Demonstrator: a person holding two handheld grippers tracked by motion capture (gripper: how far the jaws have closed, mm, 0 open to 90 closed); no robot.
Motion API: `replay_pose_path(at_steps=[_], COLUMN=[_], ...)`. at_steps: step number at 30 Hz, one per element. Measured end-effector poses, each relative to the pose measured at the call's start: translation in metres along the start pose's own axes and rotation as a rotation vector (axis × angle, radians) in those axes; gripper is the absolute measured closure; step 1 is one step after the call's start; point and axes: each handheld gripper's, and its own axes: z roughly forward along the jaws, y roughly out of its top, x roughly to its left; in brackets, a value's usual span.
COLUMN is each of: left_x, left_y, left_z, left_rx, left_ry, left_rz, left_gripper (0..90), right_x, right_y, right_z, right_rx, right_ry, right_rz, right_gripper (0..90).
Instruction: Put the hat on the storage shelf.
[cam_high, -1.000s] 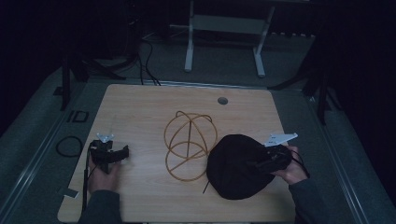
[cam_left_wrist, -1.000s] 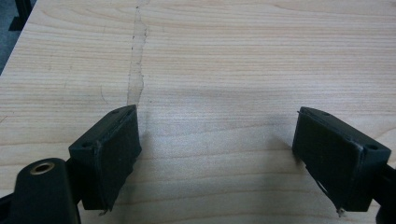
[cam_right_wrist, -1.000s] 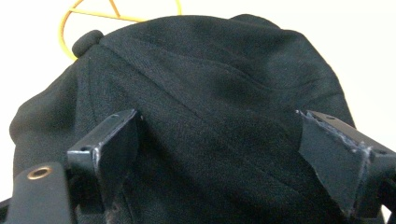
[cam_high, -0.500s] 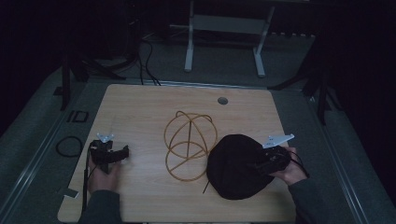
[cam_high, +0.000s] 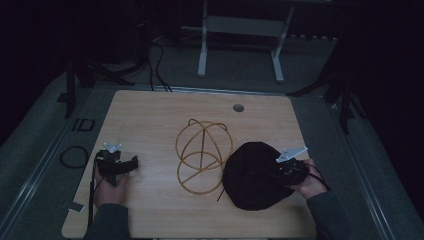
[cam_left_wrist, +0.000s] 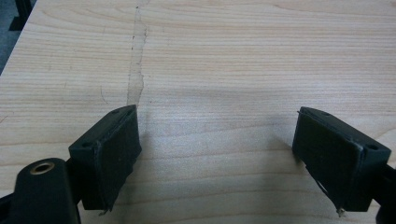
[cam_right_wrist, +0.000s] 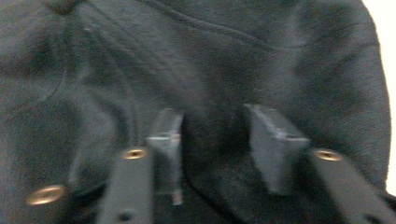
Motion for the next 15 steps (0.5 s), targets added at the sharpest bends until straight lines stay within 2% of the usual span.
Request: replay_pose_path(at_steps=[2,5,9,15], left_x=[0.0,0.0,0.0,0.0], left_y=[0.0,0.0,0.0,0.0], left_z=[0.0,0.0,0.0,0.0], left_rx=[0.0,0.0,0.0,0.0], left_ry=[0.0,0.0,0.0,0.0], left_rz=[0.0,0.0,0.001,0.001], left_gripper=[14.7,14.7,14.7,14.7], right_x=[0.0,0.0,-0.001,-0.001], right_y=[-0.001,0.0,0.002,0.005], right_z=[0.001,0.001,-0.003,-0.012], right_rx=[0.006,-0.002,-0.043,-0.1], right_ry=[0.003,-0.005,0.012,0.03], right_rz=[0.006,0.013,0.032,0.043], right_gripper=[71.9,80.3,85.4,86.4])
